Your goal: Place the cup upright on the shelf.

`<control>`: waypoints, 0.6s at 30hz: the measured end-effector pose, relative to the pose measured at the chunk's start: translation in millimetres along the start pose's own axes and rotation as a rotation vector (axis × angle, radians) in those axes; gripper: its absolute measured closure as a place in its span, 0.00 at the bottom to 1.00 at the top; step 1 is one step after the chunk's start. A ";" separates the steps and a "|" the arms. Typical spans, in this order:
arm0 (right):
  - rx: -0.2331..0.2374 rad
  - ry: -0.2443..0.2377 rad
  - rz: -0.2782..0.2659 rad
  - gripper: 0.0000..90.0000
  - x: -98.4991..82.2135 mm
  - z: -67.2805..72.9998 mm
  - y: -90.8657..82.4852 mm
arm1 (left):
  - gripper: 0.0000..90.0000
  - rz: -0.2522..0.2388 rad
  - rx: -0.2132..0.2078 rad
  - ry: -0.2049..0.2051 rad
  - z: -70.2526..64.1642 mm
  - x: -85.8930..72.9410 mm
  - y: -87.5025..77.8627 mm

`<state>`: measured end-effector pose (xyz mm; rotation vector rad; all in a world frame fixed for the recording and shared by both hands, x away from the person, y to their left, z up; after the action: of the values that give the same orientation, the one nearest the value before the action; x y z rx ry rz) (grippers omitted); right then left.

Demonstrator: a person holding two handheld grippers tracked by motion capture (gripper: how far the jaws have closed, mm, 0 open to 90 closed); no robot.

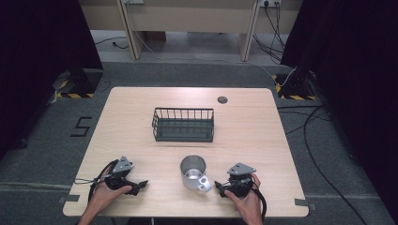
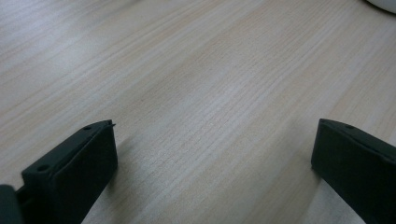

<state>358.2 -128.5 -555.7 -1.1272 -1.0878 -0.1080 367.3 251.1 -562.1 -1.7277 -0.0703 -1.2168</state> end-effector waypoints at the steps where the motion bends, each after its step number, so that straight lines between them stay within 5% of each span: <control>1: 0.002 -0.003 -0.002 0.17 0.0 0.0 -0.1 | 0.00 0.000 0.000 0.000 0.0 -0.1 -0.1; 9: 0.006 0.001 -0.028 0.18 0.9 0.5 -3.2 | 0.00 0.000 -0.001 0.000 0.0 -0.1 -0.1; 18: 0.024 -0.007 -0.123 0.17 10.5 5.1 -18.2 | 0.00 0.002 0.000 0.001 -0.5 -0.7 -0.8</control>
<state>350.0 -128.9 -535.7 -1.0399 -1.1622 -0.1873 366.1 251.5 -562.1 -1.7267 -0.0687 -1.2162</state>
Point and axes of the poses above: each handheld gripper's, and its own axes: y roughly forward along the jaws, x roughly out of its top, z roughly to its left, the point moved 5 cm from there along y, roughly forward along the jaws, and after that the axes turned 1 degree about -z, right-handed, at the moved point
